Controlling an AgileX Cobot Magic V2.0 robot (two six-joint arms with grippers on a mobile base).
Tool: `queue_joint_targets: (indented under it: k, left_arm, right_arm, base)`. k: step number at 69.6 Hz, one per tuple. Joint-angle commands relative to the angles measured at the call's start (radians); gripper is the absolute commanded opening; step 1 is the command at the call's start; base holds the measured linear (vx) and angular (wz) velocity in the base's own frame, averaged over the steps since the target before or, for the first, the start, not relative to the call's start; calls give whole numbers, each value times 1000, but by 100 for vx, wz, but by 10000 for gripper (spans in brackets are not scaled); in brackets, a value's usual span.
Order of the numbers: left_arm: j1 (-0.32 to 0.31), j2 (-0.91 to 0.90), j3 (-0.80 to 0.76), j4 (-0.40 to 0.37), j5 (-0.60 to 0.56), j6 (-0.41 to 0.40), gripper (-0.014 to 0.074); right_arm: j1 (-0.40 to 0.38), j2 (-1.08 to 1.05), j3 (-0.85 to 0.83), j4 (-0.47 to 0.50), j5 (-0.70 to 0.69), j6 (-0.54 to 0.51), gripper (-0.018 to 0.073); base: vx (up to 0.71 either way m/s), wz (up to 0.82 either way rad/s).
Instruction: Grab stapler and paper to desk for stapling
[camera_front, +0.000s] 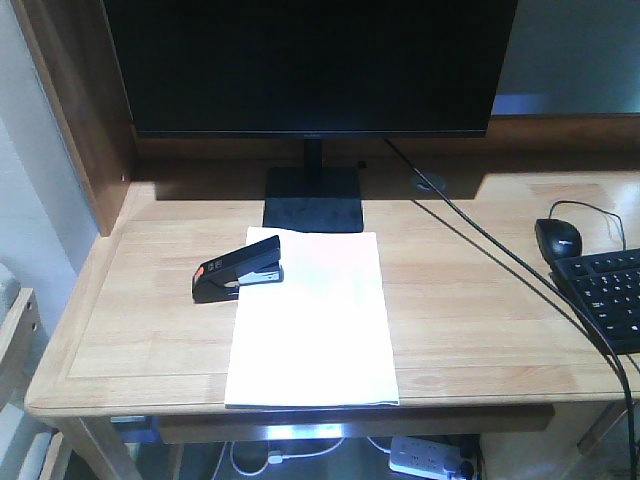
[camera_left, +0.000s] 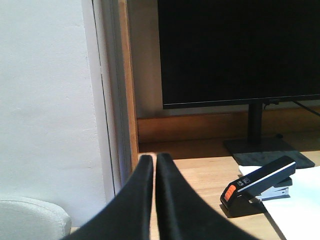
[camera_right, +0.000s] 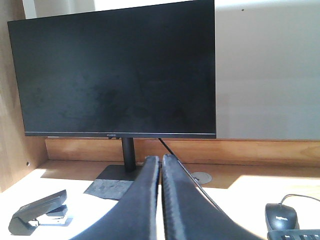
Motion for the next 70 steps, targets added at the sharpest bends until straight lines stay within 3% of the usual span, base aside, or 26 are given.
queue_joint_targets:
  k: [1, 27, 34, 41, 57, 64, 70]
  left_arm:
    - [-7, -16, 12, -1, -79, -11, -6]
    - [-7, -16, 12, -1, -79, -11, -6]
    - [-7, -16, 12, -1, -79, -11, -6]
    - [-7, -16, 12, -1, -79, -11, -6]
    - [-7, -16, 12, -1, -79, -11, -6]
    - [-7, -16, 12, -1, -79, -11, -6]
    - [-7, -16, 12, -1, -79, -11, -6]
  right_arm:
    - [-1, 12, -28, -65, 21, -11, -10]
    - [-1, 6, -20, -62, 26, -11, -10]
    - [-3, 3, -17, 22, 50, -46, -10]
    - [-3, 3, -17, 217, 165, -256, -10]
    - [-3, -2, -17, 740, 226, -1016, -10]
    - [-10, -27, -17, 928, 226, -1238, -10]
    - [-63, -54, -17, 1089, 226, -1374, -10]
  base:
    - [0, 0]
    - [0, 0]
    - [0, 0]
    - [0, 0]
    - [0, 0]
    - [0, 0]
    - [0, 0]
